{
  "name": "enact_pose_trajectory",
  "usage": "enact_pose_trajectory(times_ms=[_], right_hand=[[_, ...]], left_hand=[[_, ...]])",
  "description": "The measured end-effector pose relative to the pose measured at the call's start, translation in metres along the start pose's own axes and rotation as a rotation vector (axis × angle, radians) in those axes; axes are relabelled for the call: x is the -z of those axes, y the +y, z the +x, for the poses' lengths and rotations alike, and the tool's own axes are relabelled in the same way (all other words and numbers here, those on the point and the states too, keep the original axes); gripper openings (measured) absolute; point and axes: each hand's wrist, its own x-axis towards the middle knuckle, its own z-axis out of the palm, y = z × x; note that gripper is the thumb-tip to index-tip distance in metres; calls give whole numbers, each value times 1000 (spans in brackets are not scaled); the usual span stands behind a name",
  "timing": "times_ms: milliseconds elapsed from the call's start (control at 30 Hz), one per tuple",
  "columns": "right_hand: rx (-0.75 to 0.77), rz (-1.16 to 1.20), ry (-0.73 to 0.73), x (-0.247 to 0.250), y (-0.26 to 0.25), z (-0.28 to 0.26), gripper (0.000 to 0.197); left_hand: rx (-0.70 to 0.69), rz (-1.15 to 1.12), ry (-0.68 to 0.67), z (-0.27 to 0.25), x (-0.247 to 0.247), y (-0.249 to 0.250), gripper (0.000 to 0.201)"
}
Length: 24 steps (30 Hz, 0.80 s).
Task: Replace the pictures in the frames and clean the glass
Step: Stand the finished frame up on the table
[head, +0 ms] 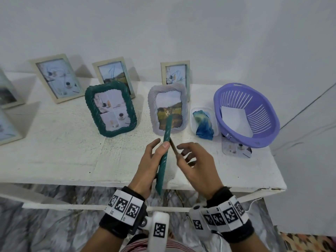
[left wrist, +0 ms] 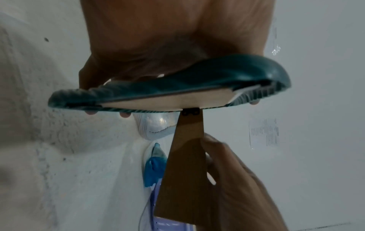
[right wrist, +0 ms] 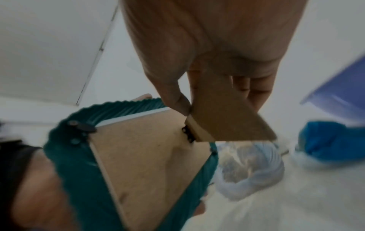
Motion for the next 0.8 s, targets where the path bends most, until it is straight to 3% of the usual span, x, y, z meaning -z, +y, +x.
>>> enact_pose_trajectory(times_ms=[133, 233, 300, 367, 467, 533, 633, 700, 800], right_hand=[[245, -512, 51, 10, 1, 12, 18], [185, -715, 38, -1, -8, 8, 17], [27, -494, -53, -7, -14, 8, 23], [-217, 30, -148, -11, -22, 10, 28], [-480, 579, -119, -16, -32, 12, 49], [-544, 729, -82, -24, -28, 16, 48], [-657, 865, -75, -38, -19, 25, 54], [-685, 924, -130, -51, -18, 29, 64], [-659, 908, -266, -72, -25, 34, 51]], left_hand=[[8, 58, 47, -2, 3, 5, 94], [-28, 90, 61, -6, 0, 8, 87], [-83, 130, 70, -8, 1, 8, 87], [-158, 203, 102, -12, 7, 5, 89], [-242, 313, 193, -20, 21, 0, 98], [-246, 246, 267, -27, 33, 6, 80], [-116, 66, 289, -26, 57, 22, 60], [13, -30, 244, -22, 77, 30, 61], [118, -81, 200, -18, 111, 34, 77]])
